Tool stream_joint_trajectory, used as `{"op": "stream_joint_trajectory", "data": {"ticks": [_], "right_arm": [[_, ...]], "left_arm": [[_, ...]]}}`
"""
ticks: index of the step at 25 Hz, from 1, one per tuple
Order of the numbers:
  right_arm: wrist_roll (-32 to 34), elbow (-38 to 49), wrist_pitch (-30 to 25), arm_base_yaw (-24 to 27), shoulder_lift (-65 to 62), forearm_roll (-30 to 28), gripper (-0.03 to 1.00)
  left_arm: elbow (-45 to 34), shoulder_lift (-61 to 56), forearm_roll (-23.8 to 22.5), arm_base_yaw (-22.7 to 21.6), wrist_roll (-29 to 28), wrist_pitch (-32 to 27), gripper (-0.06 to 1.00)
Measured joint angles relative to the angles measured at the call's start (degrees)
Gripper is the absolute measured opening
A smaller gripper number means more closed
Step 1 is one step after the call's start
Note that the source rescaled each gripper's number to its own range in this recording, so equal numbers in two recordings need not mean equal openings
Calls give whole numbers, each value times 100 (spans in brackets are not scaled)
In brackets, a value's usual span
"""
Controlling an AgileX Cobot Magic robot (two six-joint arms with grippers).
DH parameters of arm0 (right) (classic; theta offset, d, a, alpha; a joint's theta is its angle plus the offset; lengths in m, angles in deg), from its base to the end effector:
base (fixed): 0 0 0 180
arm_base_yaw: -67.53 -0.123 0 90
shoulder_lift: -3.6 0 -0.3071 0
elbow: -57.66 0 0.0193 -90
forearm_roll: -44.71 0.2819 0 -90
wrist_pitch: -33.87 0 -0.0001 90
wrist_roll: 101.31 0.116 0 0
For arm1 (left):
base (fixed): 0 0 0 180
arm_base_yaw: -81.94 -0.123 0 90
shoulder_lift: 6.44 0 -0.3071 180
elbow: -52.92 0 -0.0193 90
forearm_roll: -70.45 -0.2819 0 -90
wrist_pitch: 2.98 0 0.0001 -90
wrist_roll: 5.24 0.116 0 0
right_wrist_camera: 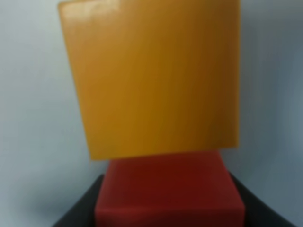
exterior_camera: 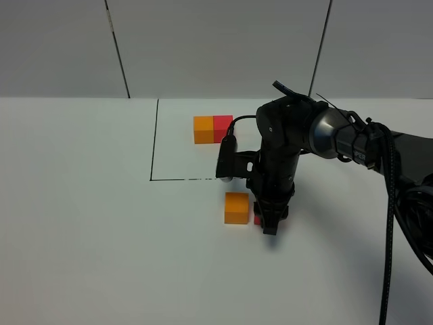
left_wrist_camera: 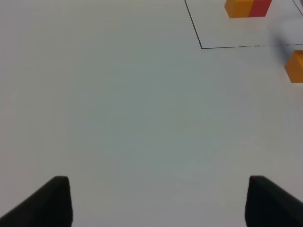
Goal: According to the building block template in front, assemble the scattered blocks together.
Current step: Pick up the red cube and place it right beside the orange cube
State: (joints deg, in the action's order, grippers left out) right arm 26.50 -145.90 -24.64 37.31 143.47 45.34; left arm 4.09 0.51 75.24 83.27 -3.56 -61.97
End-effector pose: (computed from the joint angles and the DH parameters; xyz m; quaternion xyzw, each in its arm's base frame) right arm 0.4371 0.2558 0.0978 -0.6561 0.7533 -0.0039 0.0453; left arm 0.0223 -0.0088 0.2862 0.0233 0.8413 -0.0401 0.5386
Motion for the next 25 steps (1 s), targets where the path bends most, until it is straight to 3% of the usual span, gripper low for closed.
{"op": "stream_joint_trajectory", "data": {"ticks": [25], "right_arm": [[-16, 11, 118, -44, 63, 69, 0]], "left_arm": [[0, 0, 0, 0, 0, 0, 64]]}}
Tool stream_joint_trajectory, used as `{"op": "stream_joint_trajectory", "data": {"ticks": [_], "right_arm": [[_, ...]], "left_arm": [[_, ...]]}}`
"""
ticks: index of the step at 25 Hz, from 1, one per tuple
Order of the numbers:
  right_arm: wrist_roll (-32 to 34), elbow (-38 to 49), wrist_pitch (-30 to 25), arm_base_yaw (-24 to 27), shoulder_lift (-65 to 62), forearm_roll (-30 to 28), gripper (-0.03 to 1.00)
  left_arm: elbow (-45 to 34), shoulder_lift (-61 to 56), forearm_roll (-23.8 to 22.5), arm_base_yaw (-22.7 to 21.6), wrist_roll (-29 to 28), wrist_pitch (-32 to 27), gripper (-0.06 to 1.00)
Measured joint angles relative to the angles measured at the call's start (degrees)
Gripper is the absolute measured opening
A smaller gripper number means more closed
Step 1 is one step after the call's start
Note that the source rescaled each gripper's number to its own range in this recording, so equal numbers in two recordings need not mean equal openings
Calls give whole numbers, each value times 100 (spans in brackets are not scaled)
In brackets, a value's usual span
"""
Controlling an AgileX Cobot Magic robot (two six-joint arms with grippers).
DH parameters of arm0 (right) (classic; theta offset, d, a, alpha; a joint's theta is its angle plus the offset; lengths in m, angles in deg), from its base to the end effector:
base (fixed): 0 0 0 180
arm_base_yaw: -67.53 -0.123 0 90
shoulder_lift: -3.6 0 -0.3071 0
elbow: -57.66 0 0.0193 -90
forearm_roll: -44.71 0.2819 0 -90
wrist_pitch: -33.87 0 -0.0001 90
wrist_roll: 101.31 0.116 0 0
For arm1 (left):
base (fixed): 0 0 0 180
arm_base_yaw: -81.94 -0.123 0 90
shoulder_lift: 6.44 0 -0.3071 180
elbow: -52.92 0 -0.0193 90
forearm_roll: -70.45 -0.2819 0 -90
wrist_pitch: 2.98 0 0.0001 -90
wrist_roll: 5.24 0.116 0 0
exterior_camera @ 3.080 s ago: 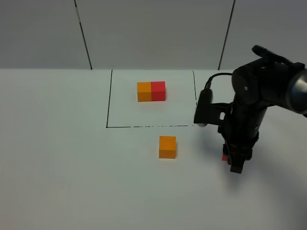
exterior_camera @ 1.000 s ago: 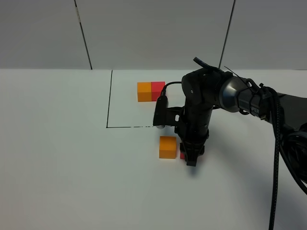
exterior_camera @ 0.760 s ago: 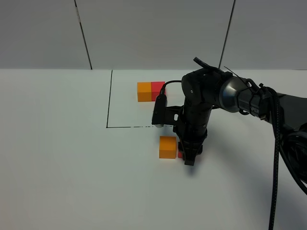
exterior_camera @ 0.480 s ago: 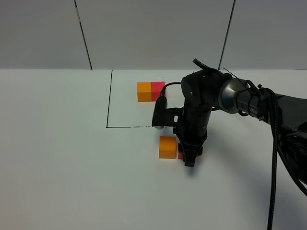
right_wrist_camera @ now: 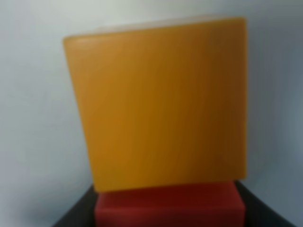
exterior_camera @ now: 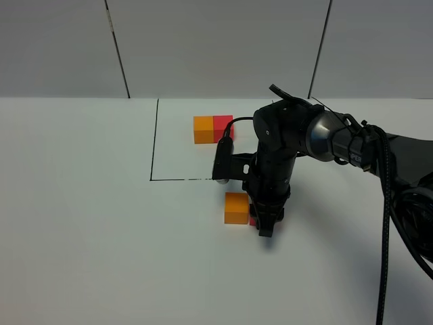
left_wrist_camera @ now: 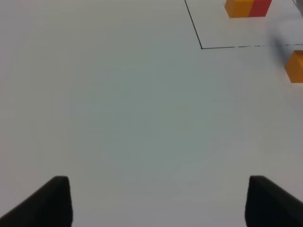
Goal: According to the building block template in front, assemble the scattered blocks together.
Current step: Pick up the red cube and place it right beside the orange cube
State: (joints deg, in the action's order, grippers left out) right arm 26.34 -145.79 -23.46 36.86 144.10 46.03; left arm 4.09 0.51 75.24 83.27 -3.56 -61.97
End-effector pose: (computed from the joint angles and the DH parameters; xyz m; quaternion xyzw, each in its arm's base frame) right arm 0.4359 0.2611 0.0919 -0.6576 0.7517 0.0006 0.0500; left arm 0.0223 -0.0088 0.2862 0.0233 0.8413 -0.0401 0.5386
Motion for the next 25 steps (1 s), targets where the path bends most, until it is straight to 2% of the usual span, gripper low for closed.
{"op": "stream_joint_trajectory", "data": {"ticks": [25], "right_arm": [[-249, 0, 79, -88, 32, -132, 0]], "left_arm": [[0, 0, 0, 0, 0, 0, 64]]}}
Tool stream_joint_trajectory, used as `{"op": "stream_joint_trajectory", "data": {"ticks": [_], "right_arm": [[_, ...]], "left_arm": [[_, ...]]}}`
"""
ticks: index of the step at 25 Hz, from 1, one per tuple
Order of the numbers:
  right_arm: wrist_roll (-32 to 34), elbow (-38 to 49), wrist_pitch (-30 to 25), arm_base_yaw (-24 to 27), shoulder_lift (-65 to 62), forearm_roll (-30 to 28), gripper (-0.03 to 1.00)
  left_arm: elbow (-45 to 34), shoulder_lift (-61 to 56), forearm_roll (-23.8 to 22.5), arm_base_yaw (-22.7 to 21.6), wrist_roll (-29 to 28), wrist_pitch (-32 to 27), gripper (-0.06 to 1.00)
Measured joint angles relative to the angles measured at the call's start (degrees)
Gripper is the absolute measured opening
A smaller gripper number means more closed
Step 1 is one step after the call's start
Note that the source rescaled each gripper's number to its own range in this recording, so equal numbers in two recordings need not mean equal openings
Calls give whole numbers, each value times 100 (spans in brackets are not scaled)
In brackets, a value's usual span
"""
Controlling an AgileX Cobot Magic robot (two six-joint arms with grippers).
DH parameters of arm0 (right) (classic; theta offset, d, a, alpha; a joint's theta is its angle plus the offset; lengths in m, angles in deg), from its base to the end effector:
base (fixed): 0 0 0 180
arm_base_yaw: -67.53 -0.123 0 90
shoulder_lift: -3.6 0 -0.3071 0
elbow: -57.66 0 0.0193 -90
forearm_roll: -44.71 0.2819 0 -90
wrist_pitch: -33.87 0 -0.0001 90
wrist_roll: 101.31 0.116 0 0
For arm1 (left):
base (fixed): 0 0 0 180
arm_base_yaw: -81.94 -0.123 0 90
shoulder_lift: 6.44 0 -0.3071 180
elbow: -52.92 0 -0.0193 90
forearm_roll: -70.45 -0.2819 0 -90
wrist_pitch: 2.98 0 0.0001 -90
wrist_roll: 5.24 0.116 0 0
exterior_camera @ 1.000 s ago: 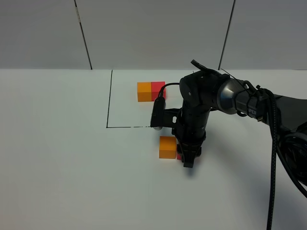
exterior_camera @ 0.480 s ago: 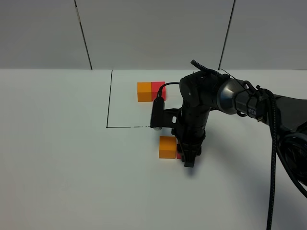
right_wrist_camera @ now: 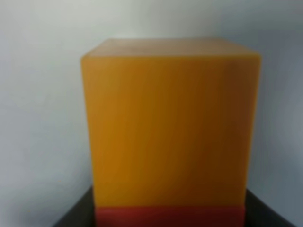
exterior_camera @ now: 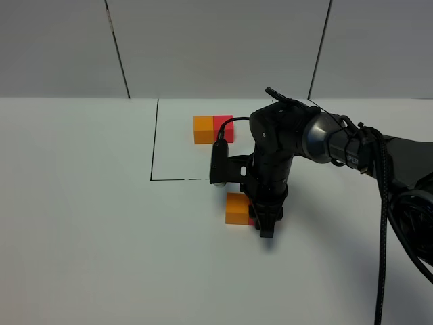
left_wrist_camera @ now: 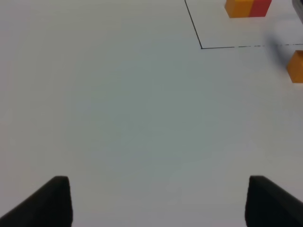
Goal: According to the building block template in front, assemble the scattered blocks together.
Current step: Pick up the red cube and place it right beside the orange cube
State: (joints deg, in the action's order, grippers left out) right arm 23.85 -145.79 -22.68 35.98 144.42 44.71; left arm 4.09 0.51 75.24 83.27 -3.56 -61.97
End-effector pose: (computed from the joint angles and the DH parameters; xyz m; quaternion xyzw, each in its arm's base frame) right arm 0.4342 0.2666 0.0892 -0.6835 0.7280 -0.0107 0.0519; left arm 0.0223 -0.0088 0.2862 0.0233 0.8413 -0.0401 0.5386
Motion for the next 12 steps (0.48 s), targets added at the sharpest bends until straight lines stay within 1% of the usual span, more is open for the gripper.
{"op": "stream_joint_trajectory", "data": {"ticks": [6, 12], "right_arm": [[-40, -9, -6, -11, 12, 0, 0], [-236, -9, -6, -11, 12, 0, 0]], "left_arm": [[0, 0, 0, 0, 0, 0, 64], [0, 0, 0, 0, 0, 0, 64]]}}
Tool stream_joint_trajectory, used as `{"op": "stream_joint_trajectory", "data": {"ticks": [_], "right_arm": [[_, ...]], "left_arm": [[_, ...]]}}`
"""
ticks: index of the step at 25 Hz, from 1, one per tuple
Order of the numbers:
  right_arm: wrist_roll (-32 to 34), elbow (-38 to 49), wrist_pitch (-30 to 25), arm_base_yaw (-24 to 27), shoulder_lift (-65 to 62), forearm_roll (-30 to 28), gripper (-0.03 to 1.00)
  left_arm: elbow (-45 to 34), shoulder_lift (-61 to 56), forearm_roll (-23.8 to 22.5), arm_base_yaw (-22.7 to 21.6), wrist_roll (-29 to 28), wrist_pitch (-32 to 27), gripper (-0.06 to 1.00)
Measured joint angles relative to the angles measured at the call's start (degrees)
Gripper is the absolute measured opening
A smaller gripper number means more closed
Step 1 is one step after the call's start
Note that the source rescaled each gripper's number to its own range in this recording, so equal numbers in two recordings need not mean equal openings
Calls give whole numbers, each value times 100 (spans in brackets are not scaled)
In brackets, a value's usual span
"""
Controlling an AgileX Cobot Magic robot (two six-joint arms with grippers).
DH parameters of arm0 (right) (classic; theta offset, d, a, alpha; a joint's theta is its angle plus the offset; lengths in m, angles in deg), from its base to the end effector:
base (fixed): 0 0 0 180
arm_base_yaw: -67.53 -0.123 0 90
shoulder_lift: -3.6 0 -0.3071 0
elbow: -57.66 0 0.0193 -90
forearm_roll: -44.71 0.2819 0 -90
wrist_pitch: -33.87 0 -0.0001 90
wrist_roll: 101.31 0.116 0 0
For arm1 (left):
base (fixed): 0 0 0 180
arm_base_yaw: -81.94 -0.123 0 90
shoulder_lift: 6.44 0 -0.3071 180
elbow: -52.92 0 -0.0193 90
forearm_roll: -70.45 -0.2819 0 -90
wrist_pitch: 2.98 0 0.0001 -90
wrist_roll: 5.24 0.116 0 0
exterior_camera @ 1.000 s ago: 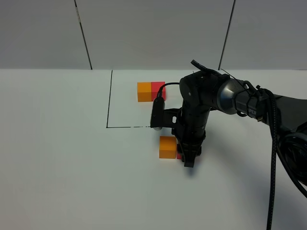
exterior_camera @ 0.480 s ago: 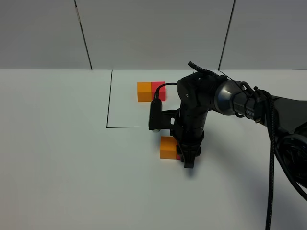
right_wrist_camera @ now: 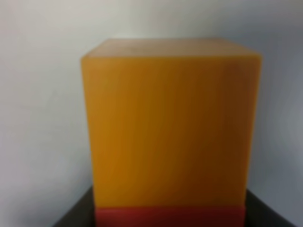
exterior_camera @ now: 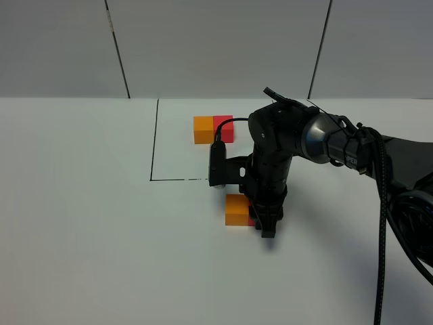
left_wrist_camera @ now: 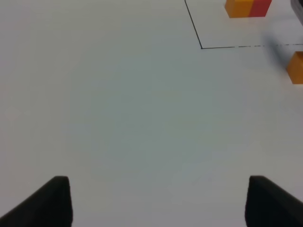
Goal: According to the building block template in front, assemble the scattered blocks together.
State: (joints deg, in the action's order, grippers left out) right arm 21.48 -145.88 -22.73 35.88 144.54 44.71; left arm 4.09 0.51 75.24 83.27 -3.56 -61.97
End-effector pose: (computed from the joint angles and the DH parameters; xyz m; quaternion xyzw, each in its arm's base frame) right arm 0.4338 0.2674 0.0885 -0.6991 0.7131 -0.0116 0.0510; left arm 0.0223 -0.0088 0.2862 0.0233 0.8413 -0.0401 0.5386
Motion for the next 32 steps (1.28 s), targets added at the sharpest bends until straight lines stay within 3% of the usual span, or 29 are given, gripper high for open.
{"op": "stream_joint_trajectory", "data": {"ticks": [11, 14, 19, 20, 22, 25, 32], "right_arm": [[-350, -18, -11, -4, 6, 45, 2], [-438, -30, 62, -4, 6, 50, 22], [-462, -36, 159, -4, 0, 101, 83], [-462, -36, 159, -4, -12, 113, 92], [-401, -29, 146, -6, -58, 117, 99], [-41, -9, -5, -6, -285, 183, 100], [1829, 1, -1015, 181, -1584, 935, 100]], "left_arm": [[0, 0, 0, 0, 0, 0, 64], [0, 0, 0, 0, 0, 0, 64], [0, 0, 0, 0, 0, 0, 64], [0, 0, 0, 0, 0, 0, 64], [0, 0, 0, 0, 0, 0, 64], [0, 0, 0, 0, 0, 0, 64], [0, 0, 0, 0, 0, 0, 64]]}}
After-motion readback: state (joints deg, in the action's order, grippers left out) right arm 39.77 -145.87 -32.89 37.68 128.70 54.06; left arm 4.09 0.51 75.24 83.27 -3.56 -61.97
